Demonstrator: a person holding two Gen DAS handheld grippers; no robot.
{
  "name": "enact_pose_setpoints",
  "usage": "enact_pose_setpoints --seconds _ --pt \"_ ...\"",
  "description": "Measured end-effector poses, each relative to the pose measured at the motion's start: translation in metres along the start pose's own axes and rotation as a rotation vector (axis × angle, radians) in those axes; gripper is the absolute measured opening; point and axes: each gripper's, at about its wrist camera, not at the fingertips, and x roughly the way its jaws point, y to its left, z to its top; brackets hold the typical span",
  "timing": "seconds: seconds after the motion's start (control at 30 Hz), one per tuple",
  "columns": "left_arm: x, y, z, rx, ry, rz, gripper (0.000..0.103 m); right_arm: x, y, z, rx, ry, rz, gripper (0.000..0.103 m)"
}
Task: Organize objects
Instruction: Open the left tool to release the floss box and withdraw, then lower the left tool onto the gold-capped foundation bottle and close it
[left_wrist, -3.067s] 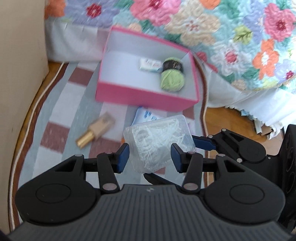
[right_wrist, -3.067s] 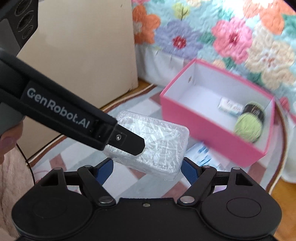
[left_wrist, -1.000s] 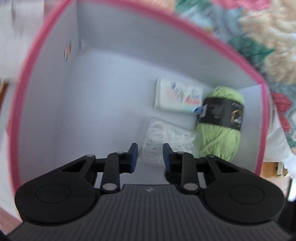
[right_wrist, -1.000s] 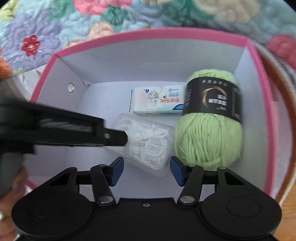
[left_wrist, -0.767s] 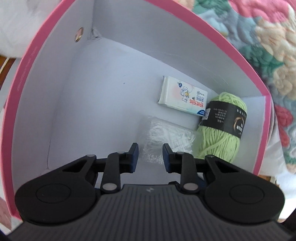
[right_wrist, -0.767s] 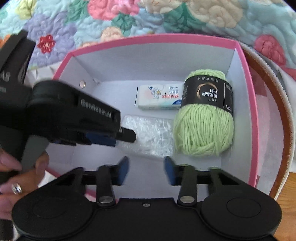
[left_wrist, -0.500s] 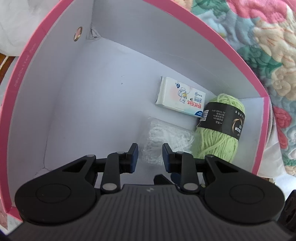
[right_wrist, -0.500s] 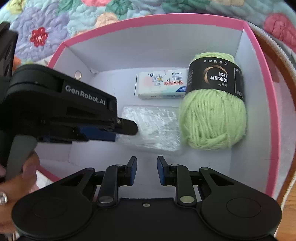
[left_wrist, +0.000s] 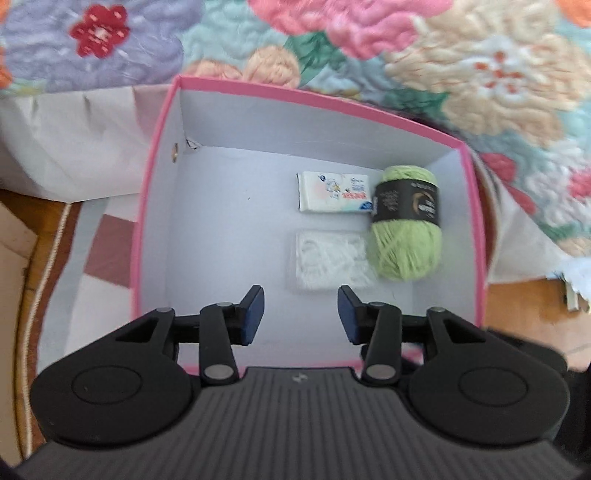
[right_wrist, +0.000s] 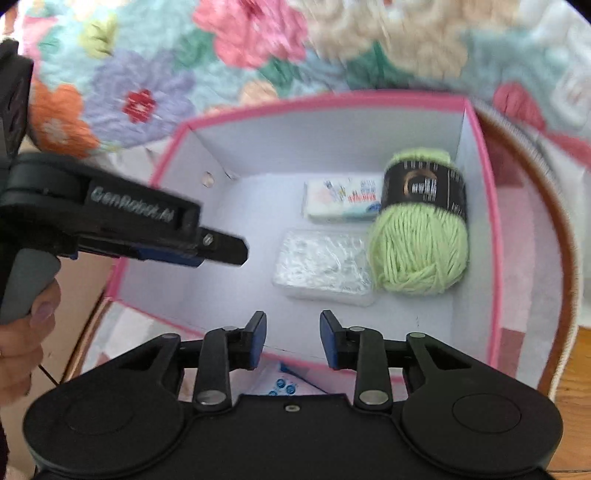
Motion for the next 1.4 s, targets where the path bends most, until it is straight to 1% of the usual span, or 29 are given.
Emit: enact_pose_setpoints --seconds 0.07,0.17,0.2,0.27,0.4,0.47,0.53,0.6,0.63,0.67,0.73,0.87,1.0,1.1,1.27,1.33,1.4 --pt "-0.015 -0.001 -0.004 0.009 -0.003 0.006 0.047 -0.01 0.01 0.003 -0.021 -0.014 0.006 0.046" --pt "-0.041 0.0 -0.009 0.032 -0.01 0.017 0.049 -0.035 0.022 0.003 -0.062 -0.033 0.008 0.05" --pt "-0.052 0.002 -0.011 0.045 -0.014 0.024 0.051 -0.042 0.025 0.002 -0.075 -0.039 0.007 0.051" --pt "-0.064 -0.007 -0.014 0.062 -0.017 0.04 0.053 -0.057 0.033 0.003 -0.098 -0.048 0.004 0.052" --pt "-0.093 -0.013 -0.022 0.09 -0.022 0.044 0.058 -0.083 0.048 0.004 -0.139 -0.05 -0.017 0.054" --pt "-0.115 -0.02 -0.033 0.106 -0.03 0.063 0.059 -0.095 0.054 0.003 -0.15 -0.045 -0.035 0.054" --pt "-0.129 -0.019 -0.039 0.116 -0.028 0.073 0.06 -0.107 0.06 0.001 -0.158 -0.039 -0.035 0.055" --pt "-0.147 -0.017 -0.046 0.112 -0.028 0.05 0.062 -0.121 0.068 -0.003 -0.195 -0.043 -0.016 0.058" --pt "-0.165 -0.02 -0.055 0.114 -0.036 0.038 0.063 -0.13 0.074 -0.006 -0.226 -0.053 -0.013 0.06" --pt "-0.178 -0.02 -0.061 0.127 -0.045 0.033 0.064 -0.138 0.08 -0.01 -0.255 -0.065 -0.013 0.064" --pt "-0.197 -0.021 -0.074 0.169 -0.069 0.02 0.068 -0.154 0.091 -0.017 -0.303 -0.077 -0.004 0.069" --pt "-0.225 -0.019 -0.097 0.192 -0.1 0.021 0.073 -0.178 0.107 -0.03 -0.357 -0.075 0.033 0.074" --pt "-0.237 -0.014 -0.118 0.204 -0.106 0.012 0.076 -0.191 0.117 -0.044 -0.38 -0.077 0.056 0.076" --pt "-0.24 -0.005 -0.131 0.196 -0.108 0.004 0.077 -0.193 0.127 -0.056 -0.408 -0.058 0.087 0.081" --pt "-0.232 0.013 -0.148 0.167 -0.098 -0.001 0.078 -0.182 0.146 -0.077 -0.46 -0.019 0.125 0.081" --pt "-0.227 0.022 -0.156 0.154 -0.08 0.011 0.078 -0.175 0.151 -0.085 -0.454 -0.011 0.146 0.081" --pt "-0.22 0.033 -0.163 0.138 -0.061 0.027 0.078 -0.165 0.154 -0.091 -0.441 0.005 0.184 0.082"
